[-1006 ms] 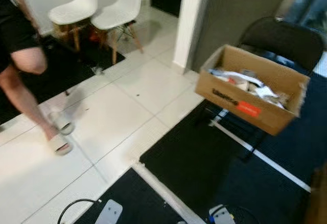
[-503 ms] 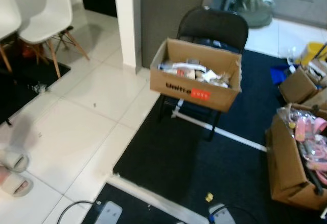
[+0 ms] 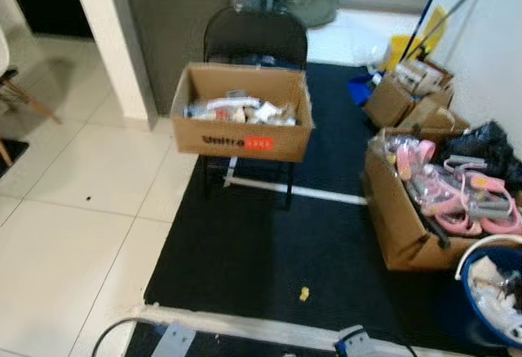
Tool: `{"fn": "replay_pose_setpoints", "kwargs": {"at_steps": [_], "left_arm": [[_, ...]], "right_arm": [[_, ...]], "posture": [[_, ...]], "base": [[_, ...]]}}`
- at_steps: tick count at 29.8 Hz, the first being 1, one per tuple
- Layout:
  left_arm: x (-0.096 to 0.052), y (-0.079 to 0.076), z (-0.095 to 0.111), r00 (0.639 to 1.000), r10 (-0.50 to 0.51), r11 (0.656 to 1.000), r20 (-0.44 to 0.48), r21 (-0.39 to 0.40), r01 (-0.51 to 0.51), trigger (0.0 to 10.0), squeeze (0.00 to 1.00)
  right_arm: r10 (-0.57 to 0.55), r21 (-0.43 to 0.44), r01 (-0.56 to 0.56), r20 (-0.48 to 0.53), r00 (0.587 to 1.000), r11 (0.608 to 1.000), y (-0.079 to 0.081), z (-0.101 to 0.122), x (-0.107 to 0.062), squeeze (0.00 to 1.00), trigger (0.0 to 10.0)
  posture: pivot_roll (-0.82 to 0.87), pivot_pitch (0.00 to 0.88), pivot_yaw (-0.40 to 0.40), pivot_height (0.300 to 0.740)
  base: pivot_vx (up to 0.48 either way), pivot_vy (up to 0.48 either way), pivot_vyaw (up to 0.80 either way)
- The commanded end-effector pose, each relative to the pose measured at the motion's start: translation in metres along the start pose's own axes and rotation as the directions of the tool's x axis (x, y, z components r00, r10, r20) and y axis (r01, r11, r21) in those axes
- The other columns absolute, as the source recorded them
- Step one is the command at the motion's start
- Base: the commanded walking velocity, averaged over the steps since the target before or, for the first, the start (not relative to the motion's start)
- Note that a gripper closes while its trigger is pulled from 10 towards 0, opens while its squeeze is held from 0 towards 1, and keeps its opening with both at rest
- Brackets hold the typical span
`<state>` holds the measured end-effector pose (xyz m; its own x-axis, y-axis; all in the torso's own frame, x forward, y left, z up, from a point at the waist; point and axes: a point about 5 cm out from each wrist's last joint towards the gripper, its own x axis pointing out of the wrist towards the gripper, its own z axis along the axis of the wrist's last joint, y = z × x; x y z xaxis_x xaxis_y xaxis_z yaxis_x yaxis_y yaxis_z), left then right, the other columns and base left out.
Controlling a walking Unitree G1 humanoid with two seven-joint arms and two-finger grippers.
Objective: Picking trash to rubbish bin
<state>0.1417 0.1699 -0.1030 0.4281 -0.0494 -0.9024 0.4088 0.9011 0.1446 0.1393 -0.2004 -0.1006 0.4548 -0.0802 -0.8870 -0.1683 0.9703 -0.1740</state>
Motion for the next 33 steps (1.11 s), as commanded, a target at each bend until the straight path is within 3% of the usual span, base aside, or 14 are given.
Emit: {"fn": "replay_pose_setpoints", "kwargs": {"at_steps": [1, 4, 5, 6, 7, 9, 10, 11, 14, 15, 19, 27, 33], "left_arm": [[-0.003, -0.007, -0.024, 0.996, -0.024, 1.0, -0.09, 0.001, 0.024, 10.0, 0.0], [-0.003, -0.006, -0.024, 0.996, -0.021, 1.0, -0.092, -0.012, 0.02, 10.0, 0.0], [-0.003, -0.006, -0.024, 0.995, -0.022, 1.0, -0.093, -0.016, 0.02, 10.0, 0.0], [-0.003, -0.006, -0.024, 0.995, -0.022, 1.0, -0.093, -0.016, 0.02, 10.0, 0.0], [-0.003, -0.006, -0.024, 0.995, -0.021, 1.0, -0.094, -0.018, 0.02, 10.0, 0.0], [-0.003, -0.006, -0.025, 0.995, -0.024, 0.999, -0.096, -0.026, 0.021, 10.0, 0.0], [-0.003, -0.006, -0.025, 0.995, -0.024, 0.999, -0.096, -0.026, 0.021, 10.0, 0.0], [-0.003, -0.006, -0.025, 0.995, -0.025, 0.999, -0.096, -0.03, 0.022, 10.0, 0.0], [-0.003, -0.006, -0.025, 0.995, -0.026, 0.999, -0.101, -0.038, 0.022, 10.0, 0.0], [-0.003, -0.006, -0.025, 0.994, -0.027, 0.999, -0.103, -0.042, 0.022, 10.0, 0.0], [-0.003, -0.006, -0.025, 0.994, -0.027, 0.999, -0.104, -0.043, 0.023, 10.0, 0.0], [-0.004, -0.006, -0.026, 0.994, -0.026, 0.998, -0.108, -0.062, 0.019, 10.0, 0.0], [-0.004, -0.007, -0.027, 0.993, -0.032, 0.998, -0.11, -0.065, 0.024, 10.0, 0.0]], "right_arm": [[0.012, 0.033, -0.012, 0.006, 1.0, 0.999, 0.006, -0.005, -0.001, 0.0, 10.0], [0.014, 0.06, -0.021, 0.103, 0.995, 0.998, 0.006, 0.003, -0.002, 0.0, 10.0], [0.016, 0.073, -0.028, 0.171, 0.985, 0.997, -0.003, 0.023, 0.0, 0.0, 10.0], [0.016, 0.073, -0.028, 0.171, 0.985, 0.997, -0.003, 0.023, 0.0, 0.0, 10.0], [0.022, 0.097, -0.049, 0.257, 0.966, 0.994, -0.013, 0.053, 0.0, 0.0, 10.0], [0.038, 0.137, -0.104, 0.418, 0.908, 0.985, -0.025, 0.105, -0.004, 0.0, 10.0], [0.038, 0.137, -0.104, 0.418, 0.908, 0.985, -0.025, 0.105, -0.004, 0.0, 10.0], [0.045, 0.153, -0.131, 0.466, 0.883, 0.98, -0.026, 0.119, -0.007, 0.0, 10.0], [0.072, 0.181, -0.227, 0.609, 0.79, 0.957, -0.027, 0.157, -0.017, 0.0, 10.0], [0.085, 0.18, -0.274, 0.672, 0.736, 0.945, -0.026, 0.175, -0.023, 0.0, 10.0], [0.097, 0.167, -0.302, 0.713, 0.695, 0.939, -0.024, 0.189, -0.028, 0.0, 10.0], [0.214, 0.008, -0.358, 0.789, 0.576, 0.934, -0.005, 0.227, -0.045, 0.0, 10.0], [0.216, 0.014, -0.365, 0.784, 0.582, 0.931, -0.004, 0.227, -0.044, 0.0, 10.0]], "posture": [[0.03, 0.087, 0.011, 0.74], [0.03, 0.089, 0.014, 0.74], [0.03, 0.089, 0.014, 0.74], [0.03, 0.089, 0.014, 0.74], [0.03, 0.089, 0.014, 0.74], [0.03, 0.087, 0.01, 0.74], [0.03, 0.087, 0.01, 0.74], [0.03, 0.087, 0.01, 0.74], [0.03, 0.087, 0.01, 0.74], [0.03, 0.087, 0.01, 0.74], [0.03, 0.087, 0.01, 0.74], [0.03, 0.09, 0.006, 0.74], [0.04, 0.092, 0.003, 0.74]], "base": [[0.0, 0.0, -0.59], [0.0, 0.0, 0.0], [0.0, 0.0, 0.0], [0.0, 0.0, 0.0], [0.0, 0.0, 0.0], [0.0, 0.0, 0.0], [0.0, 0.0, 0.0], [0.0, 0.0, 0.0], [0.0, 0.0, 0.0], [0.0, 0.0, 0.0], [0.0, 0.0, 0.0], [0.189, 0.0, 0.0], [0.338, 0.0, 0.0]]}}
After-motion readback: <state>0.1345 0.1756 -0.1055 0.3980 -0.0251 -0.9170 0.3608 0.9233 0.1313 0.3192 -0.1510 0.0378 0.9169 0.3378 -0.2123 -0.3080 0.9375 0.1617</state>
